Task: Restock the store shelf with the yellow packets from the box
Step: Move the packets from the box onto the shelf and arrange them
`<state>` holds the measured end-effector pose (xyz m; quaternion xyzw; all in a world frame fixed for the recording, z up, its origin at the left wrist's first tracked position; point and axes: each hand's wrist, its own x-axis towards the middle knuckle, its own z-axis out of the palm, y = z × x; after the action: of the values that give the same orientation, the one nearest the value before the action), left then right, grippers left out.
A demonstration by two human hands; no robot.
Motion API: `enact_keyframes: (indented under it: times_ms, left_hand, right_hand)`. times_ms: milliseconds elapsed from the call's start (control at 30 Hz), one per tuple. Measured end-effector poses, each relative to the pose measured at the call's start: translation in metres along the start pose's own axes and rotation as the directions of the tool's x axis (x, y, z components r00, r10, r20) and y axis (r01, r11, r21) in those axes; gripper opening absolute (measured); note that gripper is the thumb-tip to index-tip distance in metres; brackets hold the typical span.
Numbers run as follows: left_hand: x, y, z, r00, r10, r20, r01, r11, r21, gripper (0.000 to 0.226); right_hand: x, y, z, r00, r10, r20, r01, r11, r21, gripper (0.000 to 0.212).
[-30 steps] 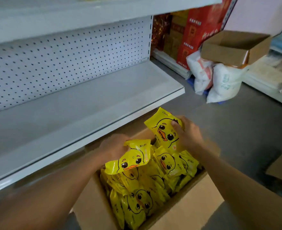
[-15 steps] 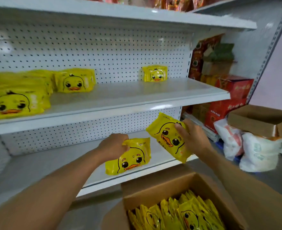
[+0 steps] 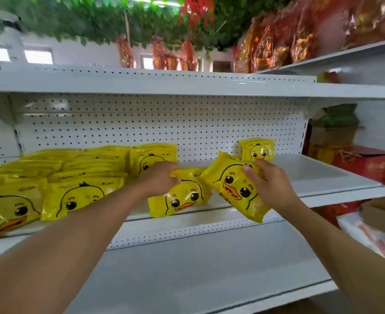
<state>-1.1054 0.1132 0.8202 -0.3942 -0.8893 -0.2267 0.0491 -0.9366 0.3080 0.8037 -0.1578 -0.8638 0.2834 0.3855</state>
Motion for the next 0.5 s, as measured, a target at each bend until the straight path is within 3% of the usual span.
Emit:
enact_keyframes:
  times_ms: [167,500]
  left_hand:
    - [0.067,-0.054,-0.021,0.999,-0.015,0.046,0.012,0.998,0.065,0.050]
    - [0.159,-0.131,-0.012,0.993,0.029,0.112,-0.042,0.993,0.114,0.049]
  right_hand:
    - [0.042,-0.011,0.052,1.000,-0.005,0.009,0.005,0.999,-0.043,0.040]
    - [0.096,-0.015,0.134,0.994,0.053,0.097,-0.045,0.996,-0.079,0.035]
